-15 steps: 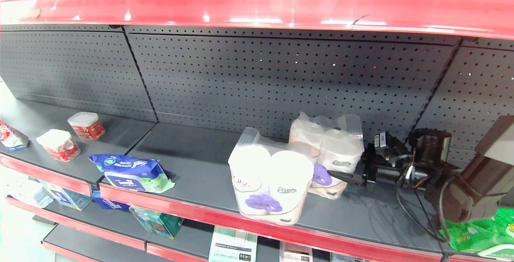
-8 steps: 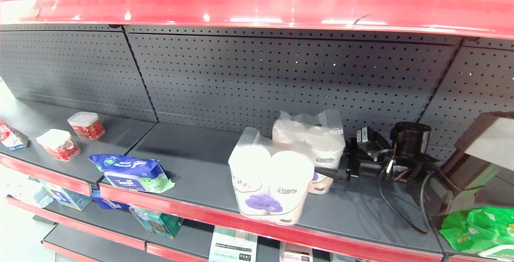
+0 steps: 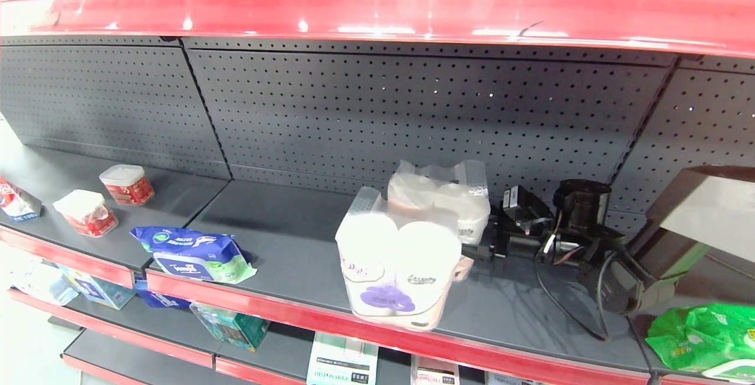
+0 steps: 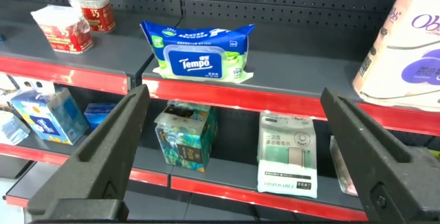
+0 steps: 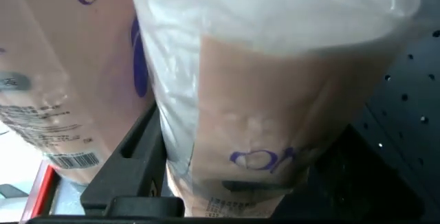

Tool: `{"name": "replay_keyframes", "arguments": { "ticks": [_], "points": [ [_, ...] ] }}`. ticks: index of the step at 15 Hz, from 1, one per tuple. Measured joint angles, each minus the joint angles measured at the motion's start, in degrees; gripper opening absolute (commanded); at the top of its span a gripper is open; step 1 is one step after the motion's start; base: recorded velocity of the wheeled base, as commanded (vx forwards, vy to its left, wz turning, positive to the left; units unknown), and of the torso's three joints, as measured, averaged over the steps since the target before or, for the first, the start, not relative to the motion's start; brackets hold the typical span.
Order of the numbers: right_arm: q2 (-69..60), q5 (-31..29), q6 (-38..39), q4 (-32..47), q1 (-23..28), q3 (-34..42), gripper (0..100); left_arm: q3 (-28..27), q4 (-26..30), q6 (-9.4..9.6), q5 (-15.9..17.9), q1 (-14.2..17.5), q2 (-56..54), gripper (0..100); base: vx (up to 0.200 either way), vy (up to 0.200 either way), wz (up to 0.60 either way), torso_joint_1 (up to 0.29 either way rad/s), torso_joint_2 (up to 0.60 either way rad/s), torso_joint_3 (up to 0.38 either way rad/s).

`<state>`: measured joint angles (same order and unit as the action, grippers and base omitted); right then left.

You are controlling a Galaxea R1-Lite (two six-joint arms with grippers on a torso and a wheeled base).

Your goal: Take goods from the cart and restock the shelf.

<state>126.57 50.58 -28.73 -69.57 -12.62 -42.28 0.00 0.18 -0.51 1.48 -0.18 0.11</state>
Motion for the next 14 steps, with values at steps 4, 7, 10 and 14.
{"name": "replay_keyframes", "arguments": {
  "ticks": [4, 7, 10, 14],
  "points": [
    [0.44, -3.61, 0.24, 2.16, 0.74, -0.35, 0, 0.00, 0.00, 0.00, 0.02, 0.00, 0.00, 100, 0.000, 0.000, 0.00, 0.000, 0.00, 0.000],
    [0.51, -6.00, 1.29, 2.43, 0.88, -0.41, 0, 0.00, 0.02, 0.00, 0.00, 0.00, 0.00, 100, 0.000, 0.000, 0.00, 0.000, 0.00, 0.000],
    [0.55, -7.42, 2.05, 2.54, 0.91, -0.50, 0, 0.00, 0.00, 0.02, 0.02, 0.00, 0.00, 100, 0.000, 0.000, 0.00, 0.000, 0.00, 0.000],
    [0.49, -8.70, 1.96, 2.57, 0.30, -0.57, 0, 0.00, 0.00, 0.00, 0.02, 0.00, 0.00, 100, 0.000, 0.000, 0.00, 0.000, 0.00, 0.000]
  ]
}}
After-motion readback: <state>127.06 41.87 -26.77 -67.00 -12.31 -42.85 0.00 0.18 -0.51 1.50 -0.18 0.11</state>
